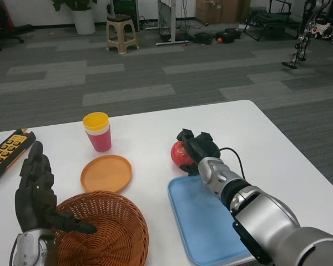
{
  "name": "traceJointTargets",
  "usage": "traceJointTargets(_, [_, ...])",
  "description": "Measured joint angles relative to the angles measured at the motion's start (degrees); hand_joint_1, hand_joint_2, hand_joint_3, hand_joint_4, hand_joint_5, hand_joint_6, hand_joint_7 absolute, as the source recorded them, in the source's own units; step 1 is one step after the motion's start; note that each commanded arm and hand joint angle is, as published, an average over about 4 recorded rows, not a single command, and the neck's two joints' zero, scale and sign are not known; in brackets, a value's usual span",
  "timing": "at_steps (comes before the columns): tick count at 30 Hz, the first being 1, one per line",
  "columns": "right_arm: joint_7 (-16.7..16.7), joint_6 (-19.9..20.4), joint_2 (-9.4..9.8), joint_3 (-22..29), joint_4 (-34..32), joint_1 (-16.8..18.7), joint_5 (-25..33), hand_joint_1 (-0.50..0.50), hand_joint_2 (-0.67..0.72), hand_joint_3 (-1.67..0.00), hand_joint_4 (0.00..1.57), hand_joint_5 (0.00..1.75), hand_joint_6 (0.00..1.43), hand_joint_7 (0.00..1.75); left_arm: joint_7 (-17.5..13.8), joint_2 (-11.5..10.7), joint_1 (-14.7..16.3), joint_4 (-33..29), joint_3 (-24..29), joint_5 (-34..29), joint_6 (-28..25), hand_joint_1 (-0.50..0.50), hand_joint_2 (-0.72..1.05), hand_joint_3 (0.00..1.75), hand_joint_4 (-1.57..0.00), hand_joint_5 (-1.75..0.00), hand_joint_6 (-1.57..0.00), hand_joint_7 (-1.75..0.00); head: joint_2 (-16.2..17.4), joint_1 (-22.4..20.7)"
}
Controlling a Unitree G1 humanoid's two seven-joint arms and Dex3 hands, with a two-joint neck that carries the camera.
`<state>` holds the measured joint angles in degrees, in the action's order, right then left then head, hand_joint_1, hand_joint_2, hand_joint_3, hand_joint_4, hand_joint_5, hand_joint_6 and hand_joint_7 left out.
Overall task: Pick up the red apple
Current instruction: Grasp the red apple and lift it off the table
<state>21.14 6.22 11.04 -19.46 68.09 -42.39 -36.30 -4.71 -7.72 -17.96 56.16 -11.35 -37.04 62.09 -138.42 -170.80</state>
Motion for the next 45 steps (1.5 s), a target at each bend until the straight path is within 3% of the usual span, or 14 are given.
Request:
traceJointTargets(4, [0.2, 0.2, -0.76, -0.1, 1.6, -0.6, 0.0, -0.42, 0.15, -0.16, 0.00, 0.00, 0.00, 0.33, 0.0, 0.0, 0.0, 0.0, 0.0, 0.0, 0.1, -0.50, -0.64, 0.09, 0.00, 0.00, -0.31, 0.00, 0.1, -0.1])
traceJointTargets(8, [0.3, 0.2, -1.08, -0.4, 2.4, -1.0, 0.0, -0.42, 0.22, -0.16, 0.00, 0.00, 0.00, 0.28, 0.0, 0.0, 0.1, 0.0, 0.0, 0.0, 0.1, -0.50, -0.64, 0.09, 0.00, 0.00, -0.31, 0.00, 0.3, 0.1])
traceJointTargets(19, [0.6, -1.9, -2.22, -1.9, 4.4, -2.1, 0.0, -0.46, -0.19, -0.16, 0.00, 0.00, 0.00, 0.21, -0.1, 0.0, 0.1, 0.0, -0.3, 0.0, 0.1, -0.50, -0.64, 0.09, 0.00, 0.00, -0.31, 0.00, 0.2, 0.3])
traceJointTargets(32, [0.7, -6.5, -2.74, -2.1, 7.1, -4.3, 0.0, -0.46, -0.34, -0.18, 0.00, 0.00, 0.00, 0.21, -0.1, 0.0, 0.2, 0.0, -0.5, 0.0, 0.1, -0.50, -0.64, 0.09, 0.00, 0.00, -0.31, 0.00, -3.3, 0.3])
traceJointTargets(38, [0.8, -7.5, -2.74, -2.1, 8.8, -5.7, 0.0, -0.46, -0.41, -0.26, 0.00, 0.00, 0.00, 0.28, -0.1, 0.0, 0.2, 0.0, -1.1, 0.0, 0.1, -0.50, -0.64, 0.09, 0.00, 0.00, -0.31, 0.00, -4.2, -0.2])
traceJointTargets(45, [-0.4, -7.7, -2.74, -2.1, 9.4, -5.8, 0.0, -0.46, -0.53, -0.46, 0.00, 0.02, 0.00, 0.58, -0.1, 0.0, 0.2, 0.0, -1.4, 0.0, 0.1, -0.50, -0.64, 0.09, 0.00, 0.00, -0.31, 0.00, -2.1, 0.4])
